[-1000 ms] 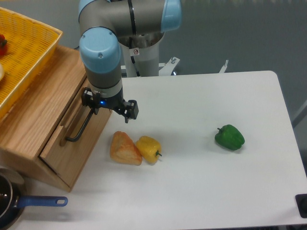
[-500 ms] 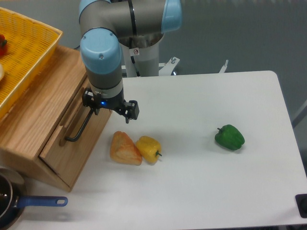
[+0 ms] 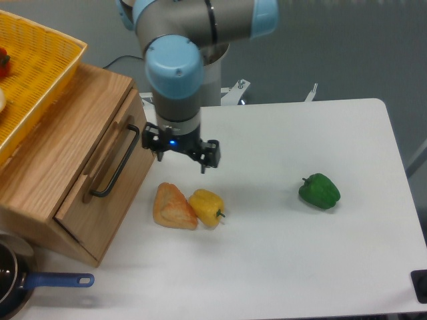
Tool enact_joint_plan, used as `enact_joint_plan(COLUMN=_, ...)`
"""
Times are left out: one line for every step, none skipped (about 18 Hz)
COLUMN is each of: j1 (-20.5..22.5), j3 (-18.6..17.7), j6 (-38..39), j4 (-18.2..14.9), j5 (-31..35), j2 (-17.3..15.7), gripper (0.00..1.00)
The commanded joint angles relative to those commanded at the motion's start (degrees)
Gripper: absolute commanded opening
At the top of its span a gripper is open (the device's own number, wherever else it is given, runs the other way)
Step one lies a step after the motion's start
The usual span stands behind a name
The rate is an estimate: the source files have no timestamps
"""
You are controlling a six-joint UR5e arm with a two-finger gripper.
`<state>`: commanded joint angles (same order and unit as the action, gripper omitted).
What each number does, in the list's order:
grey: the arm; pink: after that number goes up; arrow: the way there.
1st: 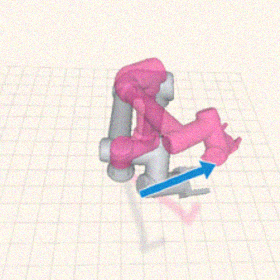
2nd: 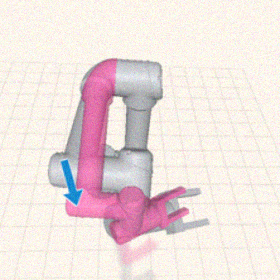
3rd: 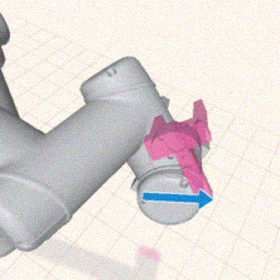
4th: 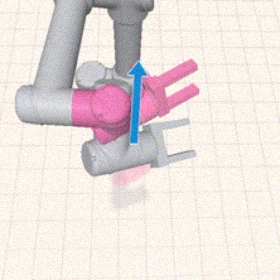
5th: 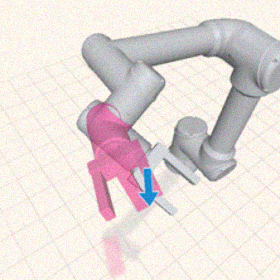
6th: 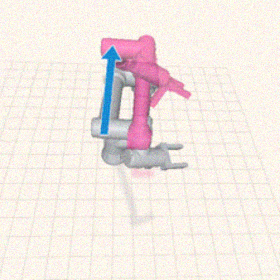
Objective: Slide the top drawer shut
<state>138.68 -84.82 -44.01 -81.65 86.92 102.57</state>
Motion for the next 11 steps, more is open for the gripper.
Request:
enact_joint_plan(j1=1.4, j3=0.1, j6=-3.2, j4=0.3, j5=0.3, j2=0.0, gripper=1.0)
enact_joint_plan(j1=2.8, j3=0.4, j6=-7.2, j4=0.2, j5=1.3, j2=0.1, gripper=1.0)
enact_joint_plan(j1=4.5, j3=0.5, j6=-11.7, j4=0.0, j5=2.5, j2=0.0, gripper=1.0)
enact_joint_plan(j1=5.8, j3=0.5, j6=-15.2, j4=0.0, j5=3.2, j2=-0.1, gripper=1.0)
enact_joint_plan(j1=7.2, j3=0.2, j6=-17.7, j4=0.0, j5=3.2, j2=-0.1, gripper=1.0)
enact_joint_plan(j1=8.5, j3=0.0, j6=-19.5, j4=0.0, j5=3.3, j2=-0.3, gripper=1.0)
enact_joint_plan(j1=9.9, j3=-0.1, j6=-21.3, j4=0.0, j5=3.3, j2=-0.5, gripper=1.0)
enact_joint_plan(j1=11.7, j3=-0.2, j6=-23.0, j4=0.0, j5=3.3, j2=-0.6, gripper=1.0)
enact_joint_plan(j1=13.2, j3=-0.2, j6=-25.2, j4=0.1, j5=3.3, j2=-0.7, gripper=1.0)
enact_joint_plan(j1=14.9, j3=-0.1, j6=-28.0, j4=0.1, j5=3.3, j2=-1.0, gripper=1.0)
enact_joint_plan(j1=16.7, j3=-0.2, j6=-31.4, j4=0.0, j5=3.3, j2=-1.1, gripper=1.0)
